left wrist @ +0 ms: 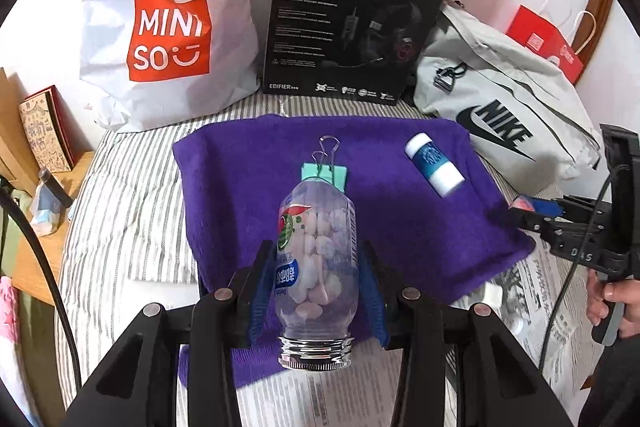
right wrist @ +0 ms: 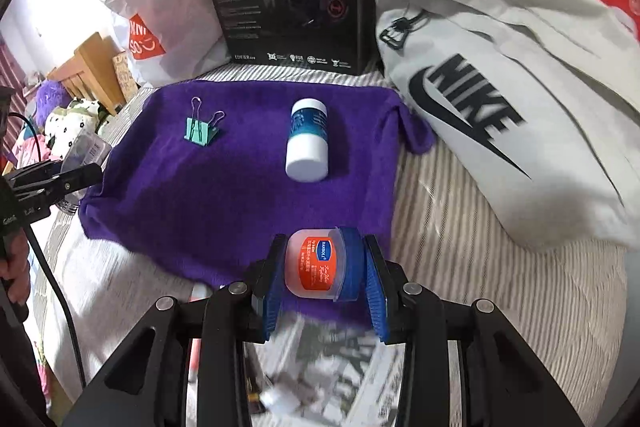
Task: Organize rigid objects
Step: 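Place the mint bottle on the towel with the left gripper while the right places the Vaseline tin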
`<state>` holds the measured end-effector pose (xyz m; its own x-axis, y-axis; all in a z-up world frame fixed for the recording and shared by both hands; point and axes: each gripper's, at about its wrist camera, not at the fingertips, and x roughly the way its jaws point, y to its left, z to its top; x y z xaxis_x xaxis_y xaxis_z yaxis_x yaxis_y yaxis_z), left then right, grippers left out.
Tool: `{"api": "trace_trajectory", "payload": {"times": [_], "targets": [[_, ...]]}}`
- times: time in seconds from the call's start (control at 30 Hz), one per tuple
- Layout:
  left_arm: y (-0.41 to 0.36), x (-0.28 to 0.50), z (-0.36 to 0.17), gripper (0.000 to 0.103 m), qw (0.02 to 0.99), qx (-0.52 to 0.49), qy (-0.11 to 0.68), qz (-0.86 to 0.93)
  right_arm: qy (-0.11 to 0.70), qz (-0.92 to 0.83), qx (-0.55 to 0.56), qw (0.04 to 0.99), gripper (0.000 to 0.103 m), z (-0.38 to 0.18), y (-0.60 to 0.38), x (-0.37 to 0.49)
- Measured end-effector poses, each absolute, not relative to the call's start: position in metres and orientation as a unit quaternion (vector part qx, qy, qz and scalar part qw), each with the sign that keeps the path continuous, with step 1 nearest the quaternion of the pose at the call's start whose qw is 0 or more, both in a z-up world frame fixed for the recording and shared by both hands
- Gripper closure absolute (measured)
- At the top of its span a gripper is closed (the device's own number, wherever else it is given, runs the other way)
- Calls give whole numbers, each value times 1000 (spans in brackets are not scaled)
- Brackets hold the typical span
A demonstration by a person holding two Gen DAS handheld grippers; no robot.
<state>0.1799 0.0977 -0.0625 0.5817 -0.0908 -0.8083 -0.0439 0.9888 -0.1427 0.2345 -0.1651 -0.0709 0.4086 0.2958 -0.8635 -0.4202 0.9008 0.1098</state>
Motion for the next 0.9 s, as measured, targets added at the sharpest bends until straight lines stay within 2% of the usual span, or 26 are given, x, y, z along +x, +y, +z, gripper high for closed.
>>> {"api": "trace_trajectory", "payload": {"times": [0.5, 0.83, 0.9], "targets": [[125, 229, -102, 64, 868, -83, 489, 7, 537, 209, -97, 811, 66, -126, -125, 281], [122, 261, -117, 64, 861, -78, 503, 13, 523, 212, -110, 818, 66, -130, -120, 279], [121, 266, -119, 64, 859, -75, 506, 14, 526, 215, -108, 816, 60, -130, -121, 279]]}}
